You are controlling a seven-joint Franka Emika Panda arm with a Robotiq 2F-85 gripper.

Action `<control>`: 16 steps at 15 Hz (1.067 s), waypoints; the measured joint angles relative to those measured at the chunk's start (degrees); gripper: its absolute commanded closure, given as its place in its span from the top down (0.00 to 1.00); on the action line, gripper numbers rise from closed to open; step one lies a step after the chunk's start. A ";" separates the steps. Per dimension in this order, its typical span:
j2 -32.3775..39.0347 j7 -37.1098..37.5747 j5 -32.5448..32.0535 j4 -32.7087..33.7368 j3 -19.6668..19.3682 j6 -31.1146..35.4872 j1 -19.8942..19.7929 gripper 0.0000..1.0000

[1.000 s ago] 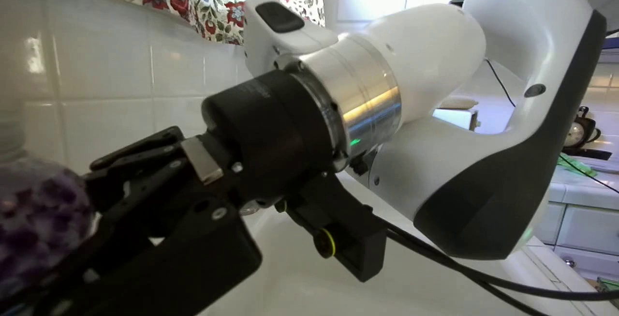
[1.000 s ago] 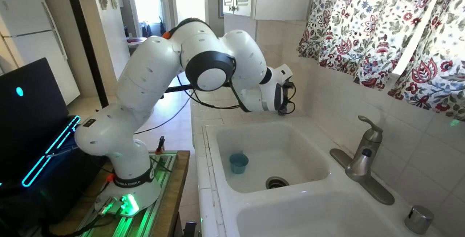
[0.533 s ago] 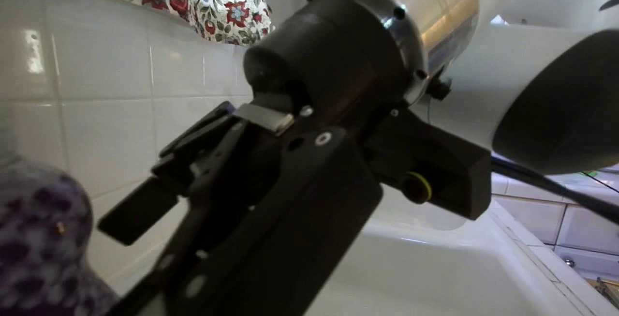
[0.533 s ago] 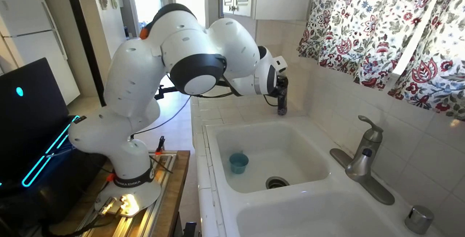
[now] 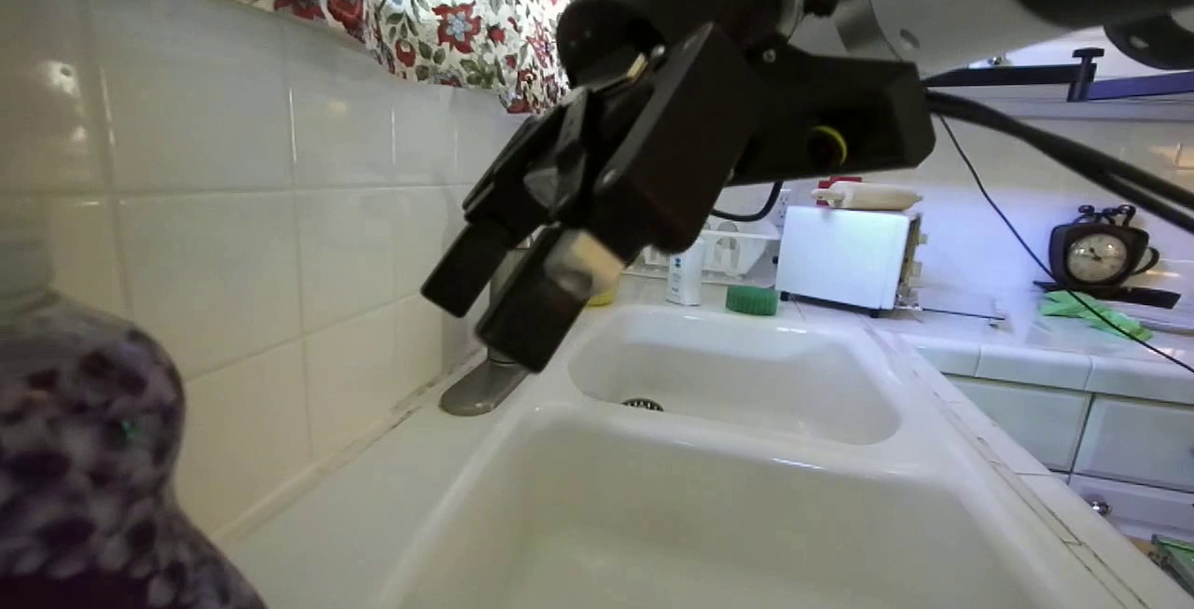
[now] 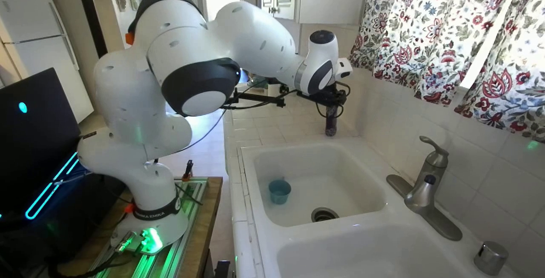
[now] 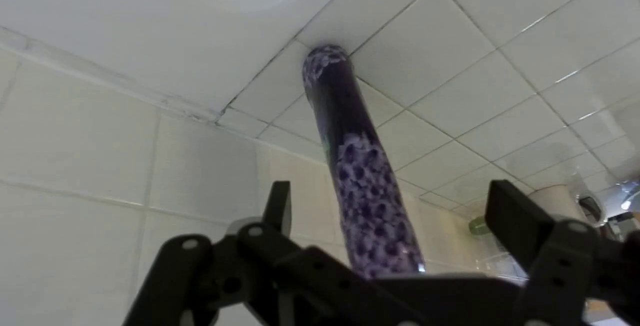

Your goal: Pour the soap into the sink

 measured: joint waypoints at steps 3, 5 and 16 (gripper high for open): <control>-1.42 -7.10 10.65 2.03 7.11 -10.67 -5.23 1.00; -3.26 -8.01 13.79 3.89 11.79 -19.88 -9.38 1.00; -8.11 -7.54 14.56 16.20 22.52 -65.21 -22.25 1.00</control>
